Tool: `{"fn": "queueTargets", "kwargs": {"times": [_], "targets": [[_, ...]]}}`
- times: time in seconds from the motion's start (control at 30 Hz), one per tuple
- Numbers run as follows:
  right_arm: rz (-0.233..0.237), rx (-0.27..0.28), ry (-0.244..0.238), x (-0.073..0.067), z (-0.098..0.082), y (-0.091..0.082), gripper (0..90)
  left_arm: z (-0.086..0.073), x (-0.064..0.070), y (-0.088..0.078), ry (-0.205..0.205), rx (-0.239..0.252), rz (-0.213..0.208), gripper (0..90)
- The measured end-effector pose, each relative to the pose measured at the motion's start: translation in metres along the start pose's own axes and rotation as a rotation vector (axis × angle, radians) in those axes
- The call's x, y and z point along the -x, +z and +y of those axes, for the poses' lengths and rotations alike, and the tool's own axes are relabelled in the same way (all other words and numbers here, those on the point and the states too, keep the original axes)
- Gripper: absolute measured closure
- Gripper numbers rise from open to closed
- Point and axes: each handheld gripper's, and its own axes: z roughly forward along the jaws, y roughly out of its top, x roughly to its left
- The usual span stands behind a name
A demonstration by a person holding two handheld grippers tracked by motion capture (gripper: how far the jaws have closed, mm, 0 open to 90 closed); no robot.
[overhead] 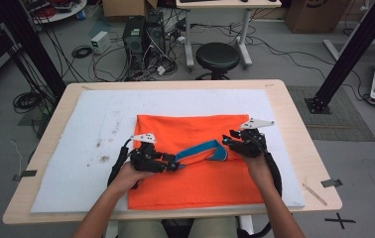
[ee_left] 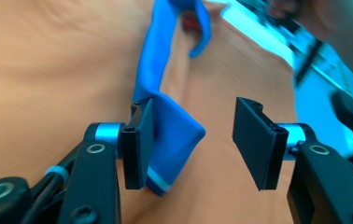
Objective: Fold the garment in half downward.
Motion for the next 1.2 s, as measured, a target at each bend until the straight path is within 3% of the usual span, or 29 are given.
{"fn": "queueTargets", "kwargs": {"times": [0.07, 0.13, 0.23, 0.47, 0.53, 0.67, 0.8, 0.87, 0.97, 1.07, 1.2], "targets": [[0.002, -0.011, 0.013, 0.001, 0.002, 0.005, 56.6, -0.002, 0.001, -0.001, 0.006, -0.003, -0.009, 50.1], [0.039, -0.020, 0.049, 0.002, 0.005, 0.013, 49.3, -0.002, 0.001, -0.002, -0.001, 0.003, -0.011, 50.1], [0.109, -0.025, 0.087, 0.001, 0.008, 0.024, 47.5, -0.002, 0.001, -0.002, -0.001, -0.007, -0.020, 50.1], [0.066, -0.026, 0.080, 0.000, 0.007, 0.019, 49.0, -0.005, 0.009, 0.003, 0.027, -0.102, -0.087, 50.5], [0.055, -0.030, 0.079, 0.002, 0.005, 0.014, 49.8, -0.006, 0.011, 0.003, 0.046, -0.128, -0.086, 50.5], [0.051, -0.070, 0.037, -0.001, -0.006, 0.011, 54.0, -0.006, 0.012, -0.004, 0.041, -0.068, -0.045, 48.4], [0.052, -0.118, -0.007, -0.009, -0.026, 0.010, 56.0, -0.005, 0.009, -0.019, 0.036, 0.059, 0.058, 42.0], [0.038, -0.138, -0.031, -0.010, -0.035, 0.010, 57.8, -0.006, 0.008, -0.028, 0.035, 0.122, 0.139, 40.8], [0.026, -0.152, -0.028, -0.008, -0.044, 0.008, 60.4, -0.009, 0.005, -0.039, 0.039, 0.201, 0.265, 40.7], [0.013, -0.109, 0.003, -0.004, -0.047, -0.003, 60.5, -0.014, 0.004, -0.048, 0.048, 0.233, 0.417, 40.7], [-0.051, -0.055, 0.027, 0.006, -0.051, -0.021, 60.2, -0.023, 0.000, -0.052, 0.025, 0.221, 0.578, 39.7]]}}
